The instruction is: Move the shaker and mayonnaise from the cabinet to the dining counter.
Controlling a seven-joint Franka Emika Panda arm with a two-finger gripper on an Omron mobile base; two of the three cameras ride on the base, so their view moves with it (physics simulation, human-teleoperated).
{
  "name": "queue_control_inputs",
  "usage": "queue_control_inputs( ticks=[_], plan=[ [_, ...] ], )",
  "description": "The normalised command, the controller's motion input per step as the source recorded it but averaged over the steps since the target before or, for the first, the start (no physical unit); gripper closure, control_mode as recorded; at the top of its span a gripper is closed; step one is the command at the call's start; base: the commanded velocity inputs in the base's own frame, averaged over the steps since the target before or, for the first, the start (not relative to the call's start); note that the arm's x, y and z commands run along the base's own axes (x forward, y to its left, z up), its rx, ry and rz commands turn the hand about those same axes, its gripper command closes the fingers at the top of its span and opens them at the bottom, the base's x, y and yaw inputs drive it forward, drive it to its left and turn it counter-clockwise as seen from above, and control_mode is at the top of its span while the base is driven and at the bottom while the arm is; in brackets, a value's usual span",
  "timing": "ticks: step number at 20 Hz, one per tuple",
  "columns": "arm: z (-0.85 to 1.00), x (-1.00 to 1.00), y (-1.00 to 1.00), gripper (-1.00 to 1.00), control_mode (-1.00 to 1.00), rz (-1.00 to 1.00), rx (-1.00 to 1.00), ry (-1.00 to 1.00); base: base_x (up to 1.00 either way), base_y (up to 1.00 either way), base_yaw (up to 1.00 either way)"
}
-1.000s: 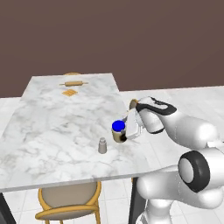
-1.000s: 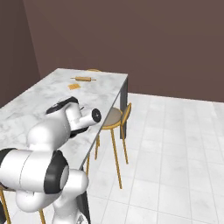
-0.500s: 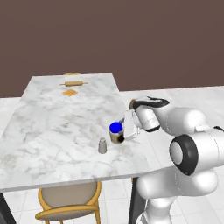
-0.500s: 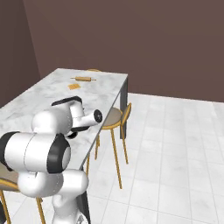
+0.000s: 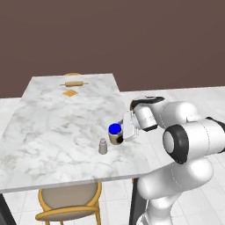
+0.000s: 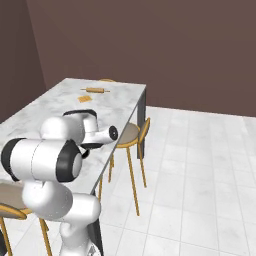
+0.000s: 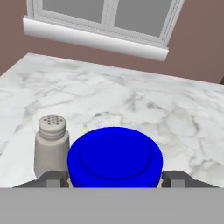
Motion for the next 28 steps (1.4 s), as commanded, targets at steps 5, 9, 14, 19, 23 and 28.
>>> queue_control_inputs(
  ticks=[5,9,14,19,23,28],
  plan=[
    [-0.18,0.22,0.00,1.00,-1.00,0.00,0.01,0.00,0.00,0.00,0.00],
    [-0.18,0.12,0.06,1.00,-1.00,0.01,0.03,0.00,0.00,0.00,0.00],
    [-0.18,0.06,0.08,1.00,-1.00,0.05,0.03,0.00,0.00,0.00,0.00],
    [-0.21,-0.09,0.16,1.00,-1.00,0.06,0.00,0.00,0.00,0.00,0.00],
    [-0.11,-0.21,0.12,-1.00,-1.00,0.06,0.00,-0.03,0.00,0.00,0.00],
    [-0.01,-0.26,0.00,-1.00,-1.00,0.04,0.00,-0.06,0.00,0.00,0.00]
  ],
)
